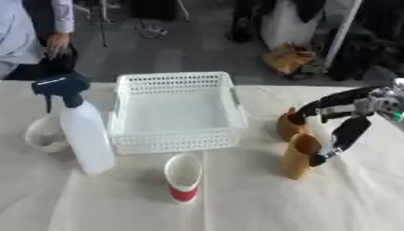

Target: Pick up objects on the table and place them in the box.

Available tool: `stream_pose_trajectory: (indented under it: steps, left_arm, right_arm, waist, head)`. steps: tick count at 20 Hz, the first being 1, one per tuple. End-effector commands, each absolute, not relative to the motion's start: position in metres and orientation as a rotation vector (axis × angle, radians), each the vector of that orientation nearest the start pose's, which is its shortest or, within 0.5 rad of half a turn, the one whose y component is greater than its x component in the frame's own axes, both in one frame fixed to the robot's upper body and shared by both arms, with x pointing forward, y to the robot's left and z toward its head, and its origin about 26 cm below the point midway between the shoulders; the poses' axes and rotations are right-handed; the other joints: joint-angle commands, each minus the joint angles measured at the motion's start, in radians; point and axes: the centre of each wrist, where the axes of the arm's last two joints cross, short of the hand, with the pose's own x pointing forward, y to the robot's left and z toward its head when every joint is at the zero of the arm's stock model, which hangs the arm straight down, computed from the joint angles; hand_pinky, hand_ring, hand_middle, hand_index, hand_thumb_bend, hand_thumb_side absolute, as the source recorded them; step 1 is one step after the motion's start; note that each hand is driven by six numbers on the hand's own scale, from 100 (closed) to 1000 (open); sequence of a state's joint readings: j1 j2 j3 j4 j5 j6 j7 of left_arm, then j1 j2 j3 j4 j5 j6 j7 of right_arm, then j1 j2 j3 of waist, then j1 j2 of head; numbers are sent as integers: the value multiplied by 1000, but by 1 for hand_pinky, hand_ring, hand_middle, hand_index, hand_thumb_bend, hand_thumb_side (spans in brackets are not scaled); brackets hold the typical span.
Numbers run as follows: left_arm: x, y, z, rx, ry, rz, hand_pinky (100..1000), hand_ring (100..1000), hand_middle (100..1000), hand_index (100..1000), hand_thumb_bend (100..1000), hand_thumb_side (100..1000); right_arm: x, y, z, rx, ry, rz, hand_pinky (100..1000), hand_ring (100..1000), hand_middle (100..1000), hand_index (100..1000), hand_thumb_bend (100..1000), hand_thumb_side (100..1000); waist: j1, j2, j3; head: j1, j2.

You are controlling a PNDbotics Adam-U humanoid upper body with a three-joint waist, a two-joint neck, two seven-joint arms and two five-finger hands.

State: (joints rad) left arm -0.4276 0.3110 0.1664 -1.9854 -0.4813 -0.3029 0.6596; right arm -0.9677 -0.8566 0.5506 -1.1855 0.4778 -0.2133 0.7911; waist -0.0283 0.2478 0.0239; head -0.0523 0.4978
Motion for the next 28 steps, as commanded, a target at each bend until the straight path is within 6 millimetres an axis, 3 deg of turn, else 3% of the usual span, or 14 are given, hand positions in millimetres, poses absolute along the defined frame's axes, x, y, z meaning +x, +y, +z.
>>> stream_pose_trajectory:
  steps: [1, 10, 15, 28]
  left_arm:
    - [305, 288, 252, -1096, 3054, -301, 1000, 940, 844, 861, 100, 1000]
    - [305, 288, 251, -1096, 3059, -307, 1000, 939, 835, 853, 100, 1000]
    - [305, 287, 250, -1096, 3064, -314, 1000, 937, 830, 850, 100, 1000]
    - [306, 287, 249, -1092, 3075, -315, 999, 933, 822, 838, 100, 1000]
  right_arm:
    - [436, -325, 278, -698, -985, 1941, 733, 973, 988, 1000, 795, 496]
    - [443, -324, 272, -668, -961, 1927, 707, 963, 986, 1000, 789, 489]
    - [449, -322, 271, -681, -1010, 1897, 697, 950, 977, 1000, 752, 548]
    - [462, -321, 253, -703, -1013, 1873, 707, 949, 976, 1000, 729, 541]
  waist:
    - [1, -15, 0]
    - [2, -13, 4]
    - [3, -11, 5]
    - [3, -7, 10]
  head:
    - [-3, -5]
    - [-6, -6]
    - [-9, -7]
    - [-12, -8]
